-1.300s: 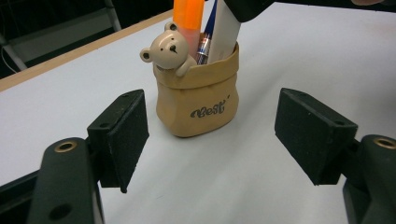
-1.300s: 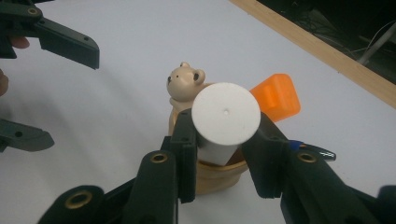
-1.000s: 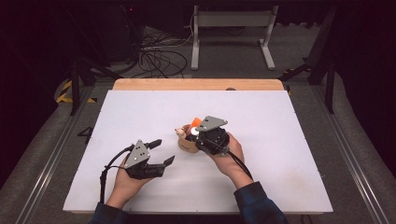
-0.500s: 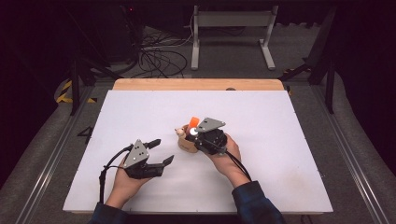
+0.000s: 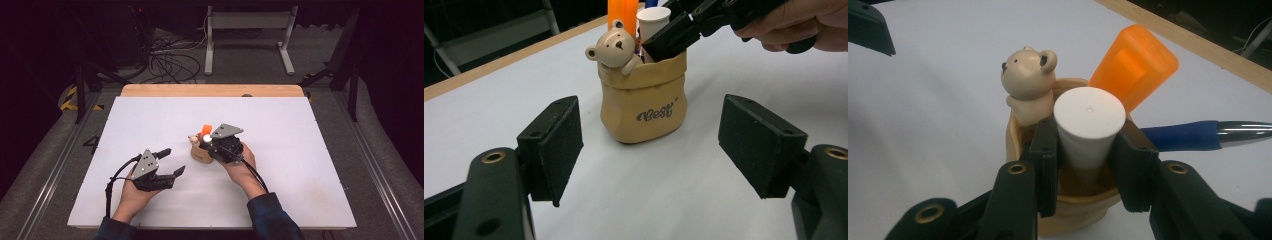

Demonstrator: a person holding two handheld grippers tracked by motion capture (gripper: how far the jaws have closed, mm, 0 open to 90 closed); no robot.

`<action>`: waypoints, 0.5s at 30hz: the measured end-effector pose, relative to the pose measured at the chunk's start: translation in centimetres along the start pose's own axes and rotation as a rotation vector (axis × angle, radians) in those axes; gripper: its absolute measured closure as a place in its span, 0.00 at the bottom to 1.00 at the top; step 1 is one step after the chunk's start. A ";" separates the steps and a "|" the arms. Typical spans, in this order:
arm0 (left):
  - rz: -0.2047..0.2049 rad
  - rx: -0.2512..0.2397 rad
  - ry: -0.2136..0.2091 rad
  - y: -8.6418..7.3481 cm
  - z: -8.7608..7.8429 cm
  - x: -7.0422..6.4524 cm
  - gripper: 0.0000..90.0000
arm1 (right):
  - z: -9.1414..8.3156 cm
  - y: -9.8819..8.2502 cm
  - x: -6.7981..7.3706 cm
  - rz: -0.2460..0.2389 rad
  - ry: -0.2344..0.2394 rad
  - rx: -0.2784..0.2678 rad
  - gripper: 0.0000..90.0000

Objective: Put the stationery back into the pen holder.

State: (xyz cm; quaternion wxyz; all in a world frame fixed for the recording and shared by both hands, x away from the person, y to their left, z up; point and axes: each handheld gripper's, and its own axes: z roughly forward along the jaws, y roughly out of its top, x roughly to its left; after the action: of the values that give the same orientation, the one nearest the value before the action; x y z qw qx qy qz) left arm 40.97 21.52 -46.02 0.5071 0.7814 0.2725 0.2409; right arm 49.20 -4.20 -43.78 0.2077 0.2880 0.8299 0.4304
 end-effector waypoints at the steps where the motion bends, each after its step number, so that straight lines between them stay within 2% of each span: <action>1: 0.001 0.001 0.000 0.0 0.0 0.0 0.29 | 0.0 0.0 0.0 0.004 0.000 -0.003 0.74; 15: -0.013 -0.005 -0.004 0.0 -0.1 0.0 0.29 | 0.2 -0.1 0.0 0.017 0.028 -0.009 0.72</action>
State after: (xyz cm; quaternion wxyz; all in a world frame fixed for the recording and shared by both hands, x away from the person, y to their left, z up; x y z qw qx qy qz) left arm 40.92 21.58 -45.94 0.5111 0.7789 0.2759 0.2367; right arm 49.25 -4.16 -43.97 0.1936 0.2880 0.8283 0.4398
